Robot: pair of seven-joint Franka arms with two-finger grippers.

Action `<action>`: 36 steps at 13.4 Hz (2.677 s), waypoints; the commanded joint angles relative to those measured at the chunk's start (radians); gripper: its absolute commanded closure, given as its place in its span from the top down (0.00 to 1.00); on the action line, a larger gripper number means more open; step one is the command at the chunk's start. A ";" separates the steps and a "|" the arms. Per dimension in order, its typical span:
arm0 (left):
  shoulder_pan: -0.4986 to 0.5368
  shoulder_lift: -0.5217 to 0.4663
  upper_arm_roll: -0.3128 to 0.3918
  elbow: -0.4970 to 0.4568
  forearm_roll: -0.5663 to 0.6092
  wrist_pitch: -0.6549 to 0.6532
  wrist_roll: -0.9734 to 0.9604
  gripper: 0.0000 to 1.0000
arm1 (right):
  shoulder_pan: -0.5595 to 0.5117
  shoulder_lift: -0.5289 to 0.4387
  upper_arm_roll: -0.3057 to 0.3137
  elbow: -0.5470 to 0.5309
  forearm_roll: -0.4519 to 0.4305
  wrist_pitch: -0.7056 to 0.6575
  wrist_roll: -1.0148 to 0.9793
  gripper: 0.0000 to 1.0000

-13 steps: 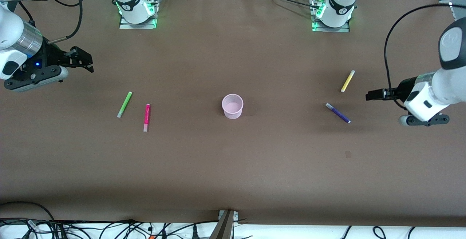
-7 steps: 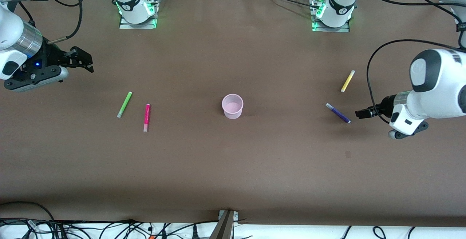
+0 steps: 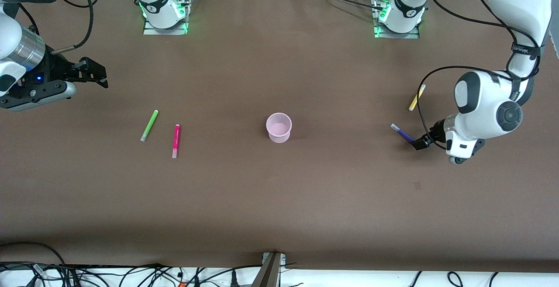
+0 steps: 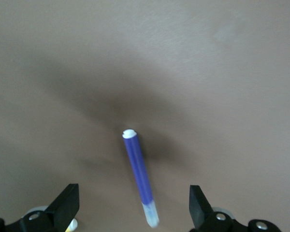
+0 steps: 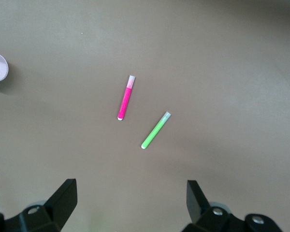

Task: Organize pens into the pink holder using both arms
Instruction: 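Lower the left gripper and grasp the blue marker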

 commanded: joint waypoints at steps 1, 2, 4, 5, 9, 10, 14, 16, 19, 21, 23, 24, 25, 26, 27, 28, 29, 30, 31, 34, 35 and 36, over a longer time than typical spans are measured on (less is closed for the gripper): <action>-0.035 0.058 0.000 0.004 0.127 0.052 -0.137 1.00 | -0.006 -0.016 0.005 -0.018 0.006 0.013 0.012 1.00; -0.041 0.075 -0.002 0.004 0.146 0.072 -0.164 1.00 | -0.006 -0.016 0.005 -0.018 0.006 0.013 0.012 1.00; -0.044 0.084 -0.002 0.007 0.148 0.081 -0.174 1.00 | -0.005 -0.016 0.005 -0.017 0.006 0.013 0.012 1.00; -0.044 0.087 -0.002 0.008 0.148 0.085 -0.174 1.00 | -0.006 -0.014 0.005 -0.017 0.006 0.013 0.012 1.00; -0.035 0.098 -0.002 0.002 0.149 0.098 -0.168 0.82 | -0.006 -0.013 0.003 -0.017 0.006 0.013 0.012 1.00; -0.030 0.098 -0.002 0.002 0.149 0.098 -0.157 0.78 | -0.006 -0.013 0.003 -0.017 0.006 0.013 0.012 1.00; -0.020 0.098 -0.002 -0.004 0.149 0.097 -0.119 0.66 | -0.006 -0.013 0.002 -0.018 0.006 0.010 0.012 1.00; -0.019 0.104 -0.002 -0.006 0.149 0.098 -0.117 0.66 | -0.006 -0.013 0.002 -0.018 0.006 0.010 0.012 1.00; -0.021 0.109 -0.002 -0.006 0.149 0.100 -0.117 0.51 | -0.006 -0.013 0.002 -0.018 0.006 0.010 0.012 1.00; -0.021 0.112 -0.002 -0.004 0.149 0.100 -0.117 0.28 | -0.006 -0.013 0.000 -0.018 0.006 0.010 0.012 1.00; -0.021 0.109 -0.002 -0.003 0.149 0.095 -0.116 0.00 | -0.006 -0.013 0.000 -0.018 0.006 0.010 0.012 1.00; -0.023 0.106 -0.003 0.002 0.149 0.088 -0.116 0.00 | -0.006 -0.013 0.000 -0.018 0.006 0.010 0.012 1.00; -0.026 0.103 -0.008 0.007 0.148 0.085 -0.119 0.00 | -0.006 -0.013 0.000 -0.018 0.006 0.010 0.012 1.00; -0.029 0.097 -0.013 0.011 0.148 0.085 -0.131 0.00 | -0.006 -0.011 0.000 -0.017 0.006 0.010 0.012 1.00; -0.032 0.078 -0.013 0.011 0.146 0.083 -0.136 0.00 | -0.006 -0.013 0.000 -0.018 0.006 0.010 0.012 1.00; -0.032 0.040 -0.014 0.013 0.134 0.078 -0.140 0.00 | -0.006 -0.013 0.000 -0.018 0.006 0.009 0.012 1.00; -0.032 0.000 -0.026 0.017 0.129 0.059 -0.168 0.00 | -0.006 -0.013 0.000 -0.021 0.006 0.007 0.012 1.00; -0.032 -0.030 -0.057 0.051 0.110 0.027 -0.221 0.00 | -0.006 -0.013 0.000 -0.021 0.006 0.006 0.012 1.00; -0.032 -0.047 -0.089 0.094 0.093 -0.024 -0.296 0.00 | -0.006 -0.013 -0.004 -0.020 0.006 0.009 0.010 1.00; -0.036 -0.052 -0.199 0.238 0.103 -0.208 -0.531 0.00 | -0.006 -0.009 -0.011 -0.018 0.007 0.010 0.010 1.00; -0.036 -0.058 -0.239 0.272 0.103 -0.272 -0.595 0.00 | -0.006 -0.009 -0.014 -0.018 0.007 0.006 0.010 1.00; -0.036 -0.061 -0.282 0.304 0.103 -0.306 -0.675 0.00 | -0.006 -0.009 -0.032 -0.018 0.007 0.007 0.010 1.00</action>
